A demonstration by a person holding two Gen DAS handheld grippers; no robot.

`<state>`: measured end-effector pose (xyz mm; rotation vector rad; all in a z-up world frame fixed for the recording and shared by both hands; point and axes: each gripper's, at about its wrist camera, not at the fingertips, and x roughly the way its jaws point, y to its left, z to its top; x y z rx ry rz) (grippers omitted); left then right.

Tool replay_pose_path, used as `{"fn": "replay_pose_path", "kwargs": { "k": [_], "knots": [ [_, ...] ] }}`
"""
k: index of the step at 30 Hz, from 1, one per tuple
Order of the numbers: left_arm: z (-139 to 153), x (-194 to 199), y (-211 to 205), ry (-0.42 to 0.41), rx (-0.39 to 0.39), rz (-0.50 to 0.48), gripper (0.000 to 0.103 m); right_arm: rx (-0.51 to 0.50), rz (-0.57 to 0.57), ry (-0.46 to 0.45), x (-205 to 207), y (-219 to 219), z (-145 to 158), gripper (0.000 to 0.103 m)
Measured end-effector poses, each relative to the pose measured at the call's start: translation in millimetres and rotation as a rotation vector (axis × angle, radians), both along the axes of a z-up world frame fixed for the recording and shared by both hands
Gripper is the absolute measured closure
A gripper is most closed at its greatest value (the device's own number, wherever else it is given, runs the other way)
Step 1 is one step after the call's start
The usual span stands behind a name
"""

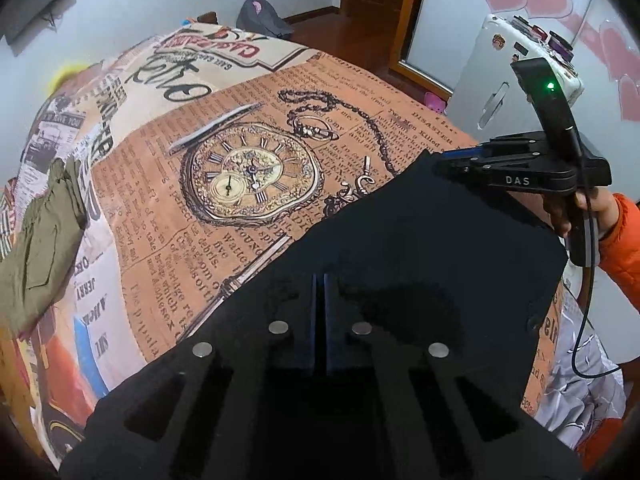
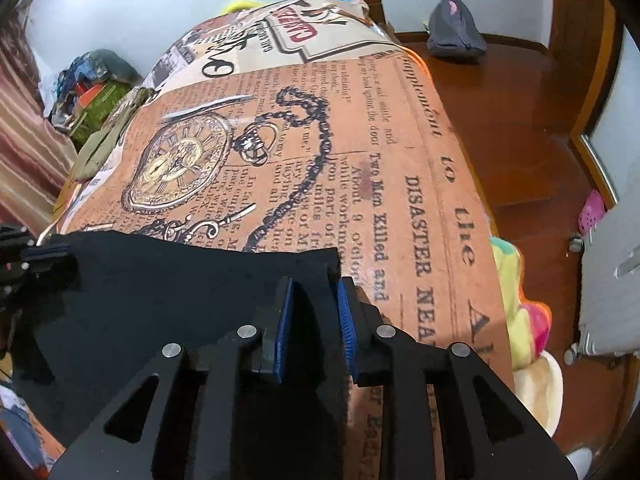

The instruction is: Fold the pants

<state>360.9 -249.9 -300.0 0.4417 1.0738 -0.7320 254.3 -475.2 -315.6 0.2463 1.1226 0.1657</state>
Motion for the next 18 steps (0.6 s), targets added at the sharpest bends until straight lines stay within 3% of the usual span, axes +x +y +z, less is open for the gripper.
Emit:
{"fn": "replay_pose_path", "kwargs": {
  "k": [3,11,18],
  "knots": [
    [5,-3,0,-0.019,-0.005,0.003,0.101,-0.055,0.020,-0.038,-2,6,7,0.096],
    [18,2,-1,-0.062,-0.024,0.021,0.102,-0.123,0.011,-0.139,-5,6,35,0.098],
    [-6,22,-9,-0.011,0.016,0.059,0.102,-0.155,-0.023,-0.128,11,4,30,0.099]
  ]
}}
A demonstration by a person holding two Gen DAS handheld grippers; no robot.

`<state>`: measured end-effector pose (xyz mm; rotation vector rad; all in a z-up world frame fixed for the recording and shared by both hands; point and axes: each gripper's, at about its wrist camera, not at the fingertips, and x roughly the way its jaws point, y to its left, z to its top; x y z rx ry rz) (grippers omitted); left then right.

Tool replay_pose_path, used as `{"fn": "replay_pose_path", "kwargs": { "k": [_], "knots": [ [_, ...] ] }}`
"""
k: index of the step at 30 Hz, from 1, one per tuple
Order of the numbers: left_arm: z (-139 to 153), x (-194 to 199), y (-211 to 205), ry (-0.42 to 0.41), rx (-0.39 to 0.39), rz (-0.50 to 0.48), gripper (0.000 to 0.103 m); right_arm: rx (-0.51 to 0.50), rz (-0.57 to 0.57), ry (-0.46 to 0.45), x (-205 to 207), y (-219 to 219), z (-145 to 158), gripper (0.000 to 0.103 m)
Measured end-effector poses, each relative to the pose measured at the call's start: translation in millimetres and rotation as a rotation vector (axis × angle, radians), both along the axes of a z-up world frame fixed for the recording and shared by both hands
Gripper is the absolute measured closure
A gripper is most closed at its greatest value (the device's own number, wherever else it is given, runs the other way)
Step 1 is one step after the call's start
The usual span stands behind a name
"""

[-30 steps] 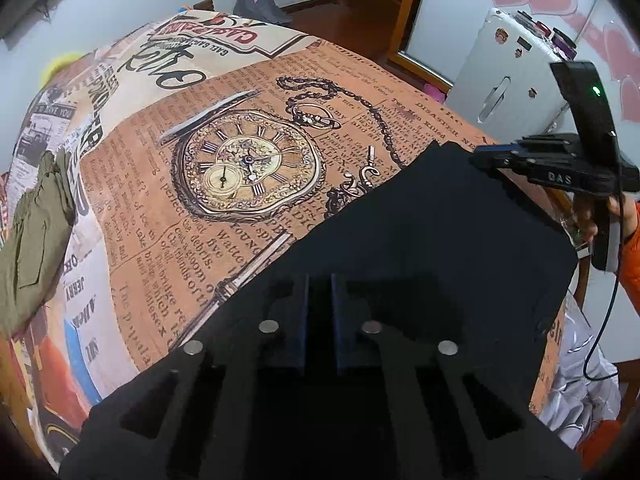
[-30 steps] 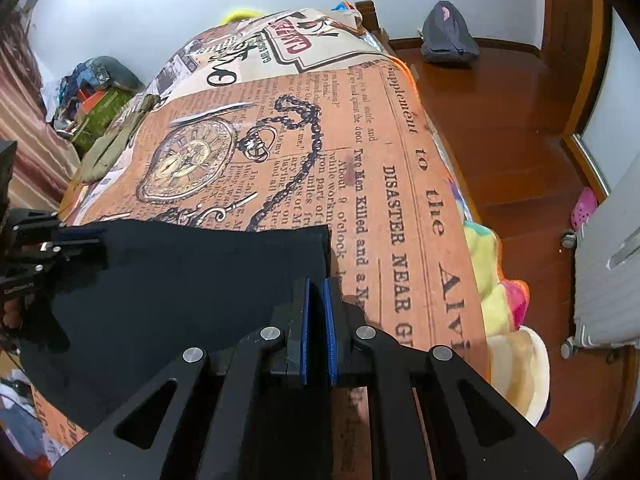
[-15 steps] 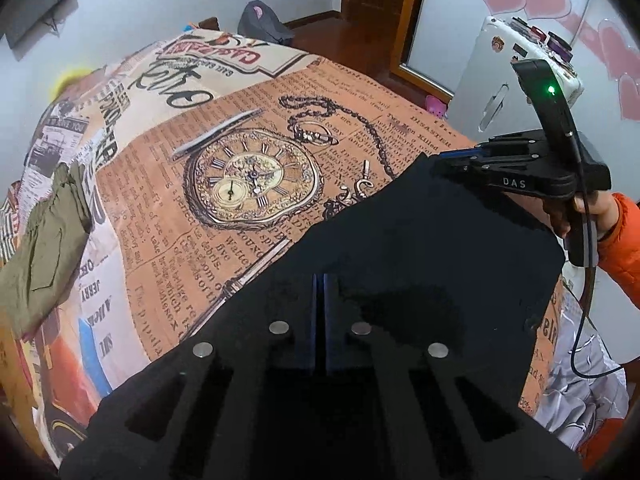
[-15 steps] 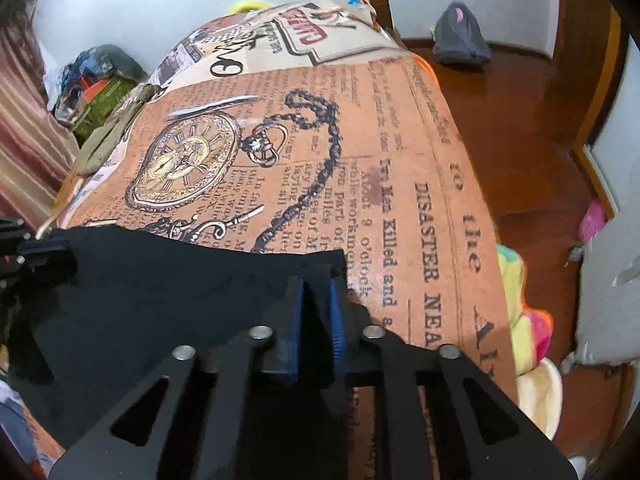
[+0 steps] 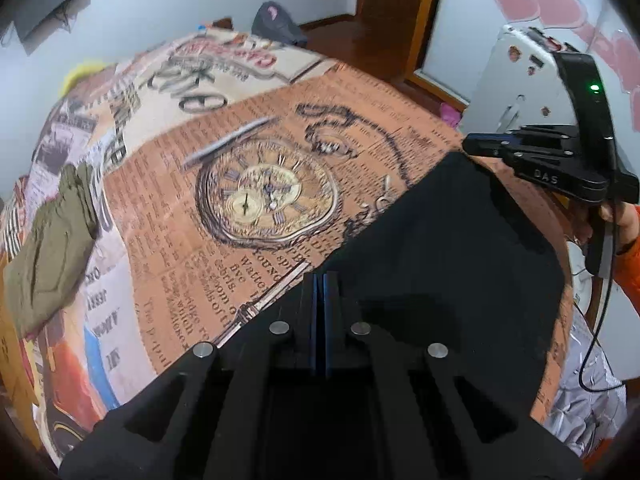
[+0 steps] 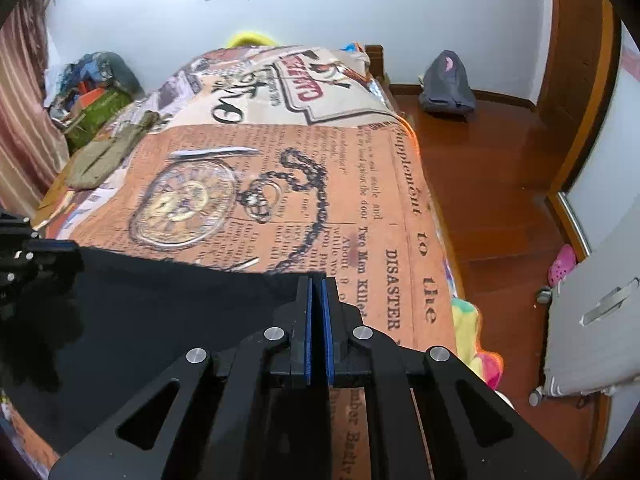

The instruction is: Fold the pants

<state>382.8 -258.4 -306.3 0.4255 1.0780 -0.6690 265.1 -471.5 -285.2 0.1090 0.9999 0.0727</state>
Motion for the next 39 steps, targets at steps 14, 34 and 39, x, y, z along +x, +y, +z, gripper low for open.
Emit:
{"fn": "replay_pose_path", "kwargs": {
  "k": [14,34,39],
  "knots": [
    [55,-25,43,-0.066,-0.071,0.121,0.082,-0.047,0.065,-0.008,-47,17,39,0.095],
    [49,-182,168,-0.097,-0.077,0.274,0.057,-0.008,0.400,-0.110,-130,186,59,0.073],
    [32,-194,155,-0.075,-0.086,0.222,0.057,-0.035,0.406,-0.060,-136,198,40,0.073]
  ]
}}
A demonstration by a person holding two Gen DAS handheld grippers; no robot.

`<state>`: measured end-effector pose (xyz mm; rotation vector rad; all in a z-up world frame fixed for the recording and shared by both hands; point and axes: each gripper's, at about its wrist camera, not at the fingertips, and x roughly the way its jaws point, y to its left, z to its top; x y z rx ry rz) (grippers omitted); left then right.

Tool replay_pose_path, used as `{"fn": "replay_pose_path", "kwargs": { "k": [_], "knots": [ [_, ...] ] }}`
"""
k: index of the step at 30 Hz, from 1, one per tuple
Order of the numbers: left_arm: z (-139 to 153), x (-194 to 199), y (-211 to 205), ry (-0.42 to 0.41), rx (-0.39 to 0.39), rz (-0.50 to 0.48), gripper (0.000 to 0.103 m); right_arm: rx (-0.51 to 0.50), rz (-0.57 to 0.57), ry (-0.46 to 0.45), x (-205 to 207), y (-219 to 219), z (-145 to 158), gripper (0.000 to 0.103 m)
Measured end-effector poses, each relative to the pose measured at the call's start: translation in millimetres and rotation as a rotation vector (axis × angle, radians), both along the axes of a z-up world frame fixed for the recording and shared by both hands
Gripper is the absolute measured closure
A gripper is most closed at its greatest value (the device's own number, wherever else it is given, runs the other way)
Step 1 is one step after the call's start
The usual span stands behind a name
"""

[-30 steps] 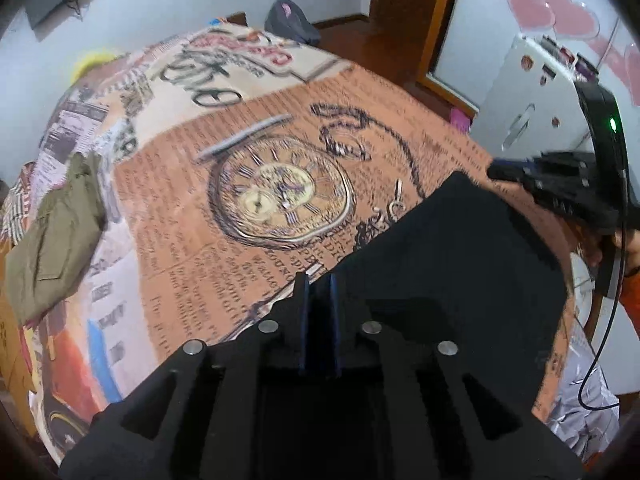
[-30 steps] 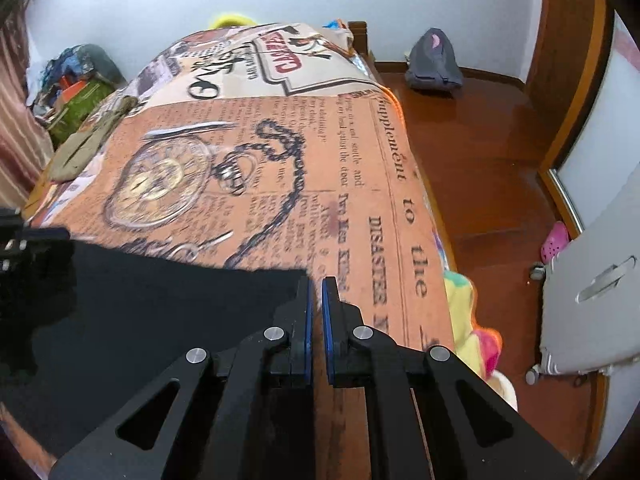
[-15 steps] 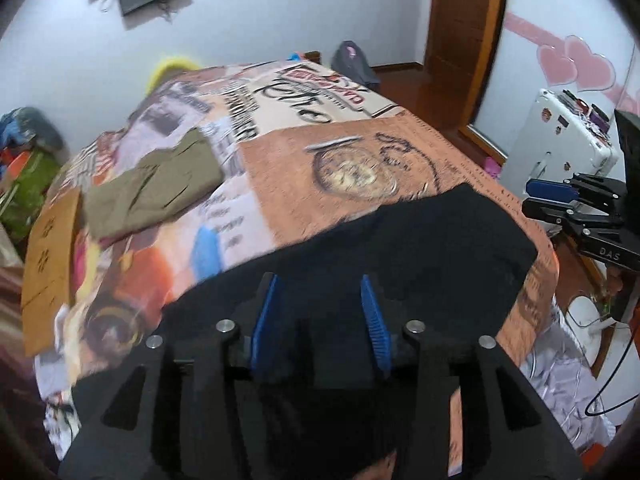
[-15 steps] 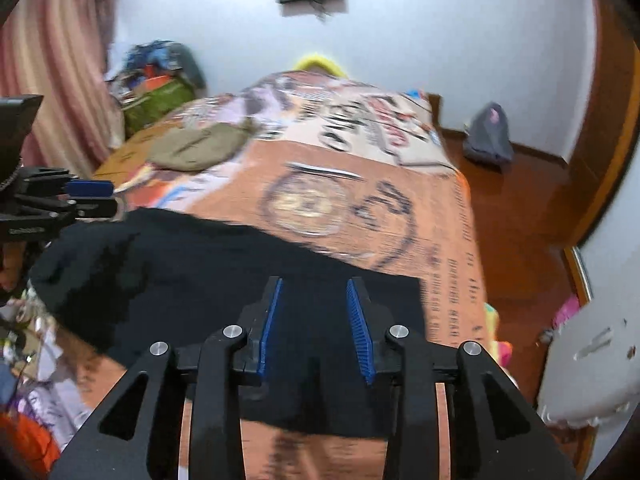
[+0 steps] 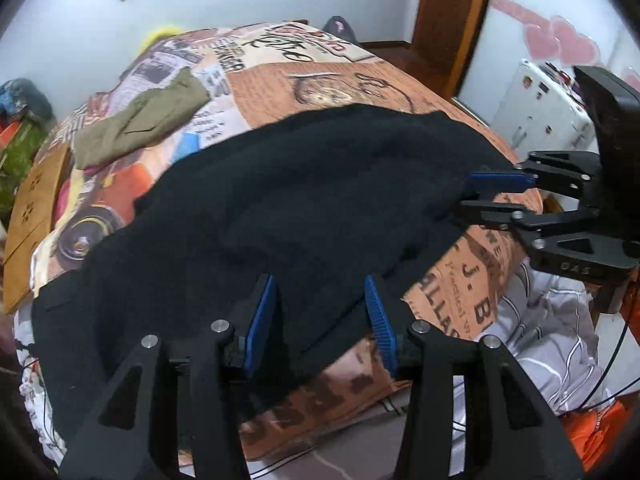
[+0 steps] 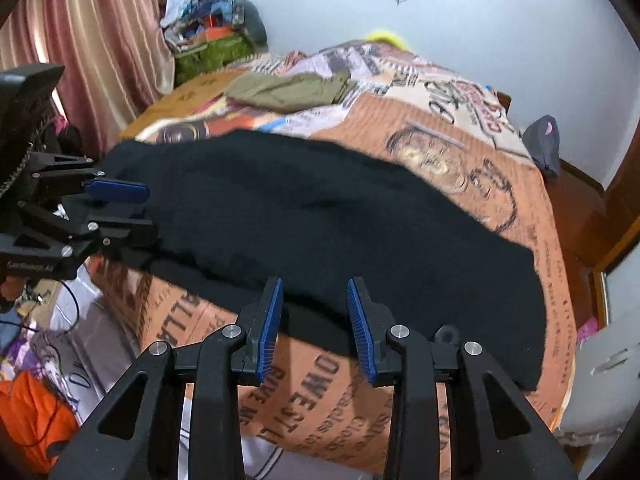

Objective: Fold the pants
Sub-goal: 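Lay the folded black pants down and open both grippers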

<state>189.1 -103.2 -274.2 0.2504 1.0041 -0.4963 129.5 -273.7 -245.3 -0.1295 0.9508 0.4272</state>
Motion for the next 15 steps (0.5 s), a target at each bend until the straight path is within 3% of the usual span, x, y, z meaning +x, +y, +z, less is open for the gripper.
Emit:
{"fn": "replay_pose_path", "kwargs": {
  "k": [4,12,15],
  "knots": [
    [-6,-3,-11,0.019,-0.027,-0.033,0.057,-0.014,-0.008,0.018,0,2,-8,0.072],
    [-13,3,-30,-0.008,0.008,-0.056,0.057,-0.023,-0.006,-0.001,1,5,-10,0.073],
    [-12,4,-32,-0.018,0.013,-0.071,0.062,-0.029,0.004,0.003,2,6,-11,0.073]
  ]
}}
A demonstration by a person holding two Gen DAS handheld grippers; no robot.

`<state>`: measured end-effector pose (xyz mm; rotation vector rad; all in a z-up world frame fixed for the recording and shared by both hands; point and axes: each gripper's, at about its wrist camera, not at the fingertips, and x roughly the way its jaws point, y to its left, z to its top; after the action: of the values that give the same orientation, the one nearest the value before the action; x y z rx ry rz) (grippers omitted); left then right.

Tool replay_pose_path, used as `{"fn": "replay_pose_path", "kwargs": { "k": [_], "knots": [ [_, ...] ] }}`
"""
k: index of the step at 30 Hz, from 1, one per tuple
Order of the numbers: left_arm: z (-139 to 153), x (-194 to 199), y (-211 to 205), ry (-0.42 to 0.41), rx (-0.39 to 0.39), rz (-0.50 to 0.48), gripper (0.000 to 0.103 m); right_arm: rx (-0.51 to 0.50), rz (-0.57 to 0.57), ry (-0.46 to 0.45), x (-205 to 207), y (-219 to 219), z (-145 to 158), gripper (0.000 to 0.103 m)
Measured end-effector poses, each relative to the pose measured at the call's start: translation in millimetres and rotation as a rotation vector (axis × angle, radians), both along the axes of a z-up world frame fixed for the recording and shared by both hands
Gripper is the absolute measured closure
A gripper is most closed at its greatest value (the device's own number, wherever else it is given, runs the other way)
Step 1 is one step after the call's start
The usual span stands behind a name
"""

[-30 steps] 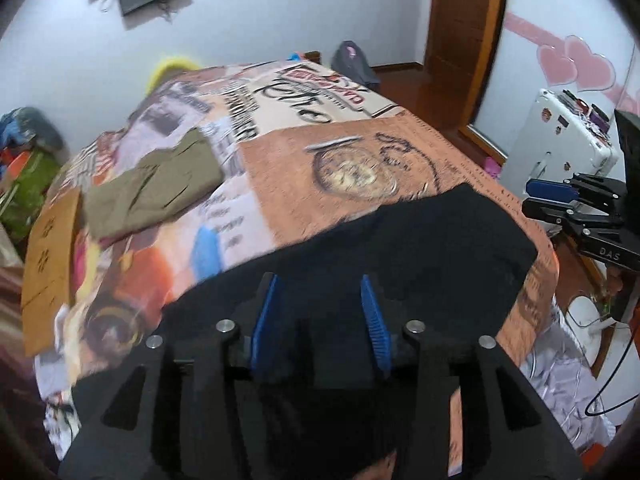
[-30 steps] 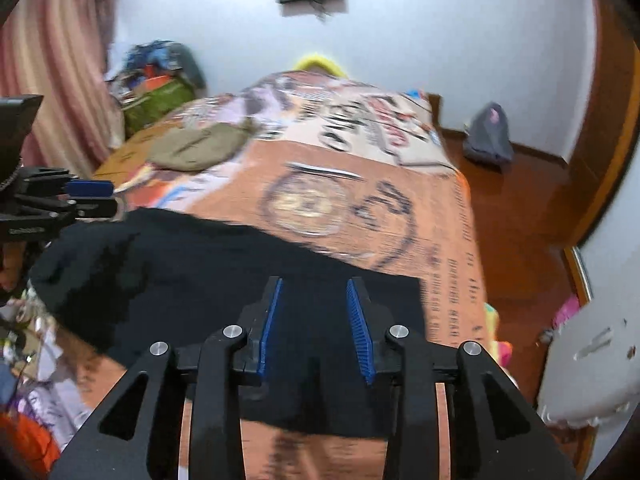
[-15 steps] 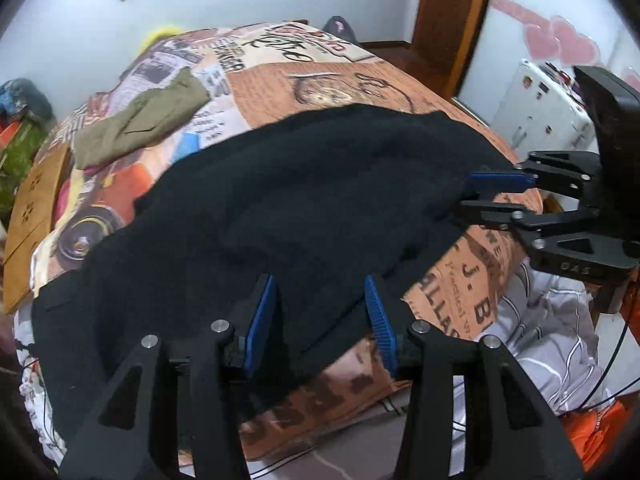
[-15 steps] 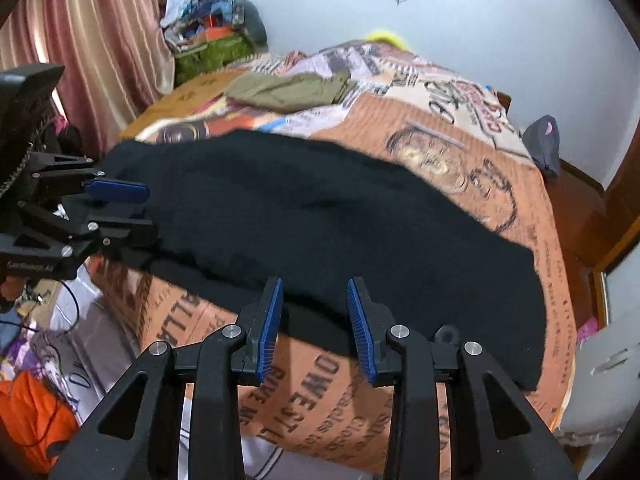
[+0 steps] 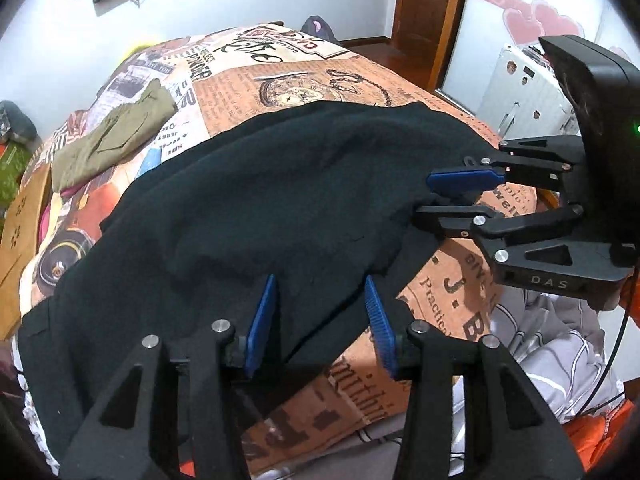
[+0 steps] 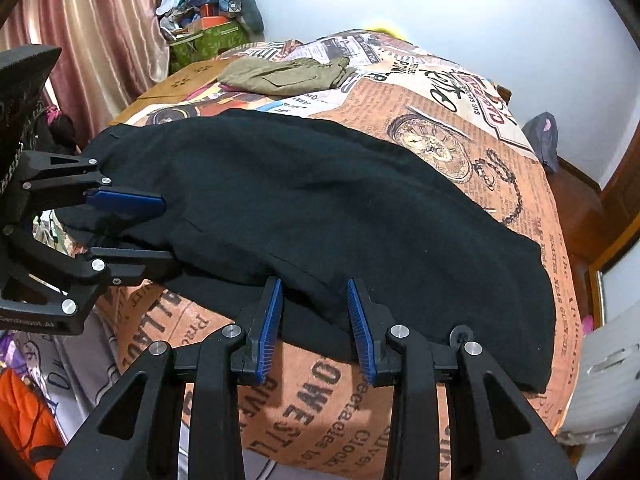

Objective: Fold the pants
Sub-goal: 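Lay the folded black pants down and open both grippers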

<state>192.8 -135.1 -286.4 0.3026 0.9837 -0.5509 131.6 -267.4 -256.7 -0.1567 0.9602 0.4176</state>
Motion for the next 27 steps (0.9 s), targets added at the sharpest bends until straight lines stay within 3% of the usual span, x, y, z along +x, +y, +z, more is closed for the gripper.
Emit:
{"fn": "replay_pose_path", "kwargs": {
  "k": [2,4,7,12,18,27],
  "knots": [
    [1,1,1,-0.006,0.001,0.001,0.070,0.000,0.005,-0.003,1,0,0,0.074],
    [2,2,2,-0.010,0.002,0.002,0.081,-0.001,0.007,-0.003,2,1,0,0.082],
    [2,4,3,0.000,-0.012,-0.006,0.087,0.021,0.000,0.000,3,-2,1,0.091],
    [4,8,3,-0.007,-0.019,0.001,0.098,0.062,-0.002,-0.002,2,-4,5,0.094],
    [19,2,5,-0.038,-0.036,-0.009,0.099,0.084,0.011,-0.018,-4,-6,15,0.096],
    [15,-8,6,-0.006,-0.046,-0.018,0.099,0.093,0.026,0.001,-12,-10,13,0.096]
  ]
}}
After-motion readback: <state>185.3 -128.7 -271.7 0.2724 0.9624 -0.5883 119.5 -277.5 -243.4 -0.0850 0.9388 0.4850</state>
